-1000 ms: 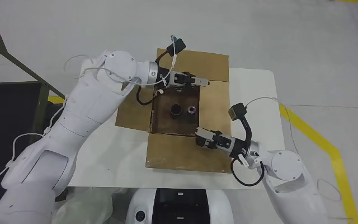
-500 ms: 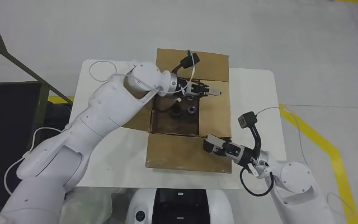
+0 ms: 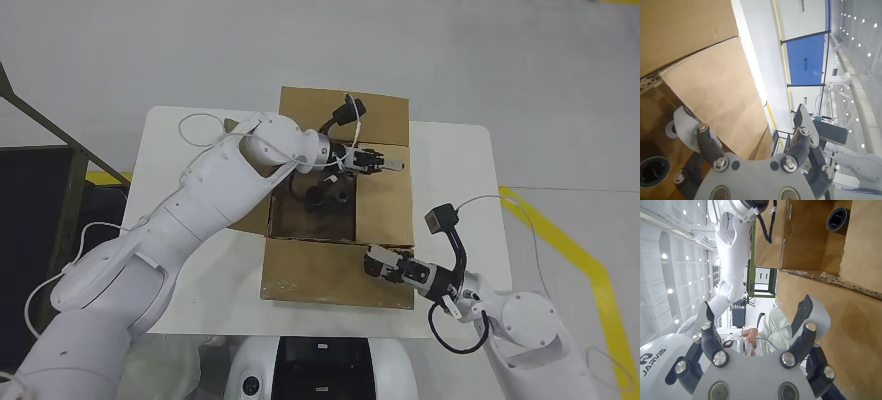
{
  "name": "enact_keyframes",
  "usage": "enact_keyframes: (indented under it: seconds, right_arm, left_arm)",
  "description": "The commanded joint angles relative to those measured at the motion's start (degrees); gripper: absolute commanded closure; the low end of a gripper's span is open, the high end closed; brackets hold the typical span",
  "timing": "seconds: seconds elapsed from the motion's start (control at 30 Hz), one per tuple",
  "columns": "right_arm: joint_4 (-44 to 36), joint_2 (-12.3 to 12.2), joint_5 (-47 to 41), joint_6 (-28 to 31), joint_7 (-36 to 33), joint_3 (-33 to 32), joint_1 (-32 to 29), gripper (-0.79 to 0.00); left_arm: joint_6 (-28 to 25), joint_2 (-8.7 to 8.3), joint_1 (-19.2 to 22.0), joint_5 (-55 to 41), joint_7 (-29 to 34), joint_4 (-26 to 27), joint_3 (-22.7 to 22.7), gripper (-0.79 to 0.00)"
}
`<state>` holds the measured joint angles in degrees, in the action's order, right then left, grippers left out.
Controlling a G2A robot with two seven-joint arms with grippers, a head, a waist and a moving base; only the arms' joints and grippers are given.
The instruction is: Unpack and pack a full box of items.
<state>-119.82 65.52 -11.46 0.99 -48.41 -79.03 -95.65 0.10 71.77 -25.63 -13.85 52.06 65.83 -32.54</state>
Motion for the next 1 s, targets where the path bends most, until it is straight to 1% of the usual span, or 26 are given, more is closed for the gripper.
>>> enact_keyframes:
  seconds: [0.0, 0.1, 0.23, 0.47, 0.6, 0.7, 0.77, 0.97]
  right_arm:
    - [0.11, -0.07, 0.26, -0.19, -0.16, 0.41, 0.16, -0.785]
    - [0.33, -0.16, 0.79, -0.57, -0.33, 1.18, 0.40, -0.785]
    - [0.72, -0.25, 1.81, -1.44, -0.30, 2.52, 1.11, -0.785]
    - [2.16, -0.19, 3.16, -3.66, 2.39, 4.63, 2.90, -0.785]
    - [2.88, -0.10, 3.09, -4.76, 5.10, 5.20, 3.60, -0.785]
    - [3.09, -0.04, 2.37, -3.87, 7.59, 4.78, 3.67, -0.785]
    - [2.60, -0.07, 2.17, -2.18, 9.52, 3.82, 3.05, -0.785]
    - [-0.13, -0.48, 1.88, 2.66, 12.24, -0.30, -1.03, -0.785]
  left_arm:
    - [-1.53, 0.37, -0.08, -1.64, 0.47, -0.75, -0.49, -0.785]
    - [-3.84, 0.69, -0.27, -4.30, 1.95, -1.87, -1.59, -0.785]
    - [-6.48, 0.68, -0.90, -5.95, 2.25, -1.83, -3.44, -0.785]
    - [-10.07, -0.07, -3.41, -9.42, 4.58, 1.64, -7.48, -0.785]
    - [-10.81, -0.38, -4.60, -10.40, 6.09, 3.63, -9.04, -0.785]
    - [-10.89, -0.50, -5.17, -10.73, 7.56, 4.81, -9.75, -0.785]
    - [-10.76, -0.56, -5.49, -11.11, 8.46, 5.29, -10.20, -0.785]
    - [-10.99, -1.10, -6.18, -11.72, 10.01, 5.92, -12.97, -0.785]
